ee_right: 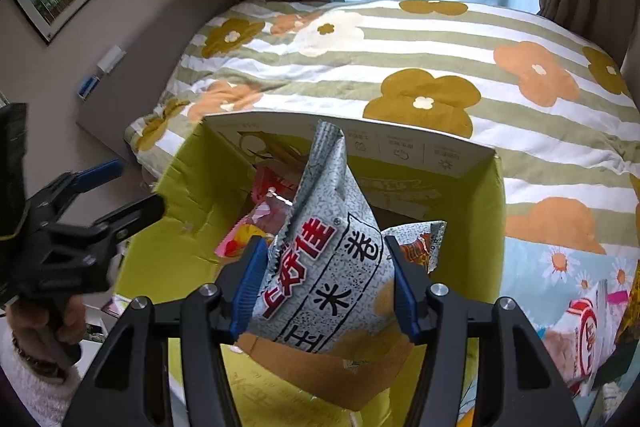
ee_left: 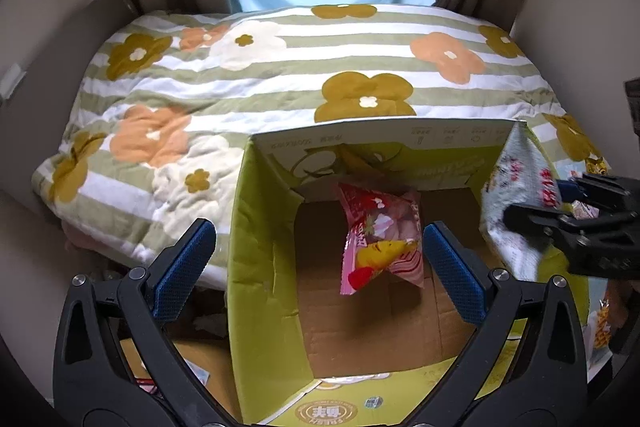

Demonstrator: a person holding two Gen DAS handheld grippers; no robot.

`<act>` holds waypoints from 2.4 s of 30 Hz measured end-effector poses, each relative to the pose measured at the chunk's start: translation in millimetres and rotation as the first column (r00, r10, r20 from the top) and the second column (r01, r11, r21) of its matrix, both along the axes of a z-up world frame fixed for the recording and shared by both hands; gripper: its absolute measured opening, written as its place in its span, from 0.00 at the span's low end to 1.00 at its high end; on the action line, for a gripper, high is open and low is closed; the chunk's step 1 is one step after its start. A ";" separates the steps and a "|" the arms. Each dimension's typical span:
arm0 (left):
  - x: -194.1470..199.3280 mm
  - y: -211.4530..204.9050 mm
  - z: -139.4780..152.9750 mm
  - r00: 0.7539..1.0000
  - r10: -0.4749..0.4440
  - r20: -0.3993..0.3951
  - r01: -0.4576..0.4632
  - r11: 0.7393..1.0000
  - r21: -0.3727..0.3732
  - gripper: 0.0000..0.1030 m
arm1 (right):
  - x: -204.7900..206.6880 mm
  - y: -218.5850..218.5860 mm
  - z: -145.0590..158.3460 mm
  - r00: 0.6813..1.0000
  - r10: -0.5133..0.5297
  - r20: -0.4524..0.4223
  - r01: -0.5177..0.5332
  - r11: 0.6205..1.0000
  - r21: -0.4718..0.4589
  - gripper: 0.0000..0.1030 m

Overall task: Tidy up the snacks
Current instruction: 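Carry both bags over the yellow box and open both tools to drop them, then grasp the white wrapped pastry with the left tool while the right tool grasps the clear puff bag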

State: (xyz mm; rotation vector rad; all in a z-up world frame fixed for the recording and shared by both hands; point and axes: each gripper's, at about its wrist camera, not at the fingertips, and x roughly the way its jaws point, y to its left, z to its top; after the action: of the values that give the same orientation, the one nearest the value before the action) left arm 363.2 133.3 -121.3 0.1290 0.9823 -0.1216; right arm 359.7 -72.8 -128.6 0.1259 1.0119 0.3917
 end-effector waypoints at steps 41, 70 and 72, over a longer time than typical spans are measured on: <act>-137.2 -125.9 59.0 0.979 -0.174 0.108 0.182 0.980 -0.078 1.00 | -186.0 -149.9 96.4 0.930 -0.293 0.222 0.317 0.945 -0.083 1.00; -303.6 -312.7 -102.4 0.927 -0.327 -0.182 0.314 0.945 -0.095 0.99 | -341.4 -284.4 -70.6 0.910 -0.400 -0.106 0.409 0.909 0.083 0.97; -303.2 -318.8 -112.0 0.923 -0.341 -0.181 0.325 0.939 -0.111 0.98 | -345.5 -284.6 -83.5 0.904 -0.406 -0.134 0.420 0.901 0.105 0.92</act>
State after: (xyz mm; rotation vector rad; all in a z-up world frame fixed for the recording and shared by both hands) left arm 60.0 -185.5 -233.4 0.2149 1.1469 -0.4942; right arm 14.2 -357.4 -212.1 0.4793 1.0355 0.0601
